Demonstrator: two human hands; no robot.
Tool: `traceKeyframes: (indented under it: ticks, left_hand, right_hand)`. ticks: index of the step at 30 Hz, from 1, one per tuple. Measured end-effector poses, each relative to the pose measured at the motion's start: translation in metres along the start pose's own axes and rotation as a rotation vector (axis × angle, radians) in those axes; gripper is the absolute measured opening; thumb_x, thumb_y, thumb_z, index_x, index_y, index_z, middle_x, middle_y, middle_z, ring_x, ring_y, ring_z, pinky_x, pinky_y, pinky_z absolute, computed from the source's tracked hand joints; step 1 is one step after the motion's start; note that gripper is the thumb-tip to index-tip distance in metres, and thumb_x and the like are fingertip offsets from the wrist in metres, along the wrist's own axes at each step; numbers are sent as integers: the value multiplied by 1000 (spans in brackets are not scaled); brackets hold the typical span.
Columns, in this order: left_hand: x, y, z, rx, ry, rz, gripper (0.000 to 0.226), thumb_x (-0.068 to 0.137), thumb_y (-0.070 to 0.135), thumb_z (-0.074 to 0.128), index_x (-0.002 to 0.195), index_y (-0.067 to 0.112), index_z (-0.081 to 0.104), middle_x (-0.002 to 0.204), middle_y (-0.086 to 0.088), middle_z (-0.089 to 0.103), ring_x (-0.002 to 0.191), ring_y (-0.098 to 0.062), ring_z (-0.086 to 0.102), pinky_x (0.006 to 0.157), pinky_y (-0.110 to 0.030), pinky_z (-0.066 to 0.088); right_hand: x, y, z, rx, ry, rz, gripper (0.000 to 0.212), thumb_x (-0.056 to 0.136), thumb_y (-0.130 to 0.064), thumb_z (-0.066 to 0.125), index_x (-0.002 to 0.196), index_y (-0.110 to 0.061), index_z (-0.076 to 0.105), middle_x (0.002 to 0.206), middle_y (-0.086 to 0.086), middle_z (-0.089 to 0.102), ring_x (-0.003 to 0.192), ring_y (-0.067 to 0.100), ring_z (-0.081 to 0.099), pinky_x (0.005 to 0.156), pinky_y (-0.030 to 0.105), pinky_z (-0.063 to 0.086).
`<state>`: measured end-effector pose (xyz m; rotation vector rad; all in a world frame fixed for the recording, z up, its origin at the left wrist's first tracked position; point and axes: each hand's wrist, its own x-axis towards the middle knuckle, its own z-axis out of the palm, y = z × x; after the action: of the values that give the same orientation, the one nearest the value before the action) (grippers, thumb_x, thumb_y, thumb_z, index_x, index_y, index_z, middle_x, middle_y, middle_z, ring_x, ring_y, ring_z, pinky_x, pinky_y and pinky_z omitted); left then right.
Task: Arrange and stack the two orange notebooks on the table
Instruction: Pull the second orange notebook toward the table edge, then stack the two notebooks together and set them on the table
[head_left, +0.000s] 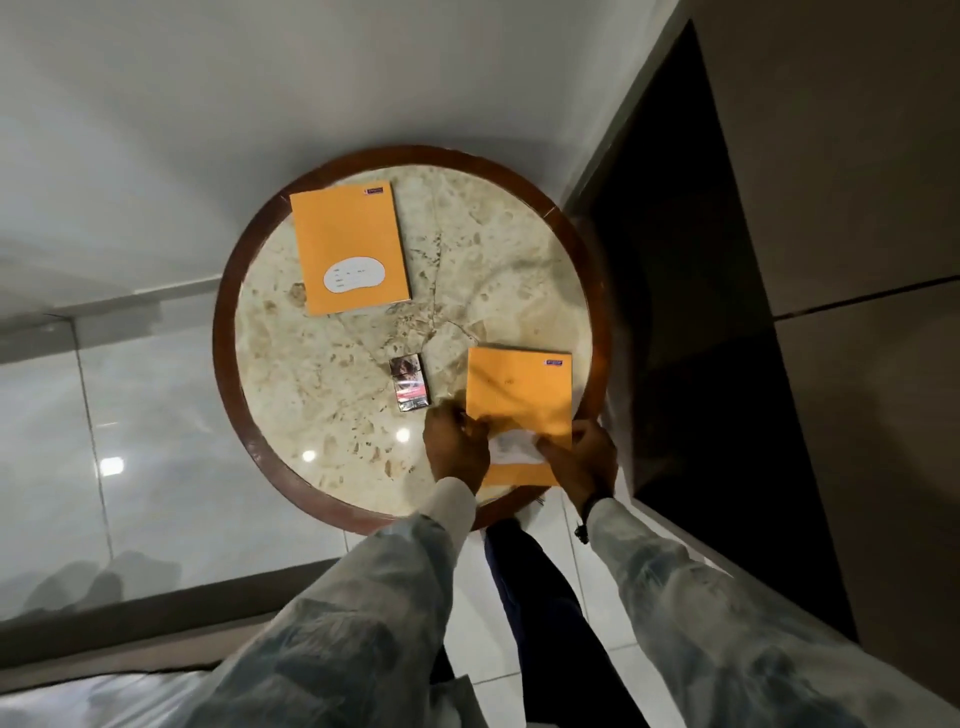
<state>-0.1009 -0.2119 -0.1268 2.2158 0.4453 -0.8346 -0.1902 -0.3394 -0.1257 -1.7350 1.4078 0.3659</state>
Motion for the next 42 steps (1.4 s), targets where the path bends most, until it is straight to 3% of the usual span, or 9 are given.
traceKeyframes:
  ticks: [6, 14, 18, 24, 30, 33, 36, 39, 42]
  left_hand:
    - [84, 52, -82, -118, 148, 149, 27, 84, 22, 78, 98, 1, 71, 98, -20, 70, 91, -33, 65, 82, -40, 52]
    - [222, 81, -169, -27, 242, 152, 34, 84, 26, 79, 99, -4, 73, 82, -9, 67, 91, -38, 67, 91, -44, 57]
    - [242, 76, -173, 132, 211, 146, 50, 89, 25, 75, 128, 0, 57, 132, -24, 55, 123, -45, 55, 105, -47, 47]
    - [266, 77, -188, -14, 48, 22, 38, 82, 21, 74, 117, 12, 62, 126, -8, 67, 122, -37, 62, 109, -54, 49]
    - [261, 72, -211, -166, -139, 485, 40, 83, -1, 75, 108, 7, 45, 101, 0, 60, 98, -21, 60, 89, -45, 55]
    - [250, 72, -210, -159, 48, 711, 31, 94, 0, 65, 119, -2, 46, 94, 21, 54, 86, 7, 57, 75, -16, 49]
    - [230, 66, -206, -148, 283, 775, 27, 102, 15, 59, 124, 5, 46, 92, 21, 48, 91, 12, 56, 77, -14, 46]
    - [215, 58, -196, -174, 227, 659, 40, 106, 20, 53, 142, 9, 40, 132, -3, 62, 121, -14, 64, 104, -37, 54]
    - [215, 59, -197, -178, 215, 695, 45, 105, 17, 55, 145, 8, 38, 135, -12, 61, 120, -23, 63, 101, -45, 55]
  right_hand:
    - [23, -116, 37, 85, 44, -277, 35, 77, -25, 86, 99, -6, 67, 103, 16, 72, 92, 33, 68, 64, 24, 44]
    - [72, -250, 138, -72, 15, -418, 32, 77, -28, 82, 94, -6, 65, 101, 14, 69, 97, 34, 64, 76, 39, 52]
    - [85, -255, 163, -211, 9, -409, 23, 78, -21, 78, 82, -4, 64, 96, 15, 66, 98, 39, 66, 69, 30, 38]
    - [92, -266, 182, -265, 14, -440, 33, 79, -29, 79, 86, -1, 64, 99, 17, 68, 98, 39, 65, 69, 35, 44]
    - [104, -300, 171, 53, -126, -370, 38, 92, -22, 72, 126, -6, 65, 128, 16, 70, 121, 35, 64, 103, 44, 53]
    - [83, -310, 162, 222, -10, -589, 37, 93, -15, 71, 128, -5, 62, 123, 11, 72, 113, 30, 69, 90, 30, 56]
    - [56, -292, 162, 275, 160, -858, 34, 95, -16, 70, 122, 0, 58, 109, 18, 70, 98, 33, 70, 85, 39, 60]
    - [45, -274, 173, 157, 206, -877, 30, 96, -10, 70, 116, 9, 58, 99, 22, 69, 88, 31, 68, 82, 50, 58]
    - [50, -277, 170, 164, 181, -867, 34, 95, -13, 71, 122, 5, 62, 109, 17, 74, 98, 30, 72, 86, 45, 61]
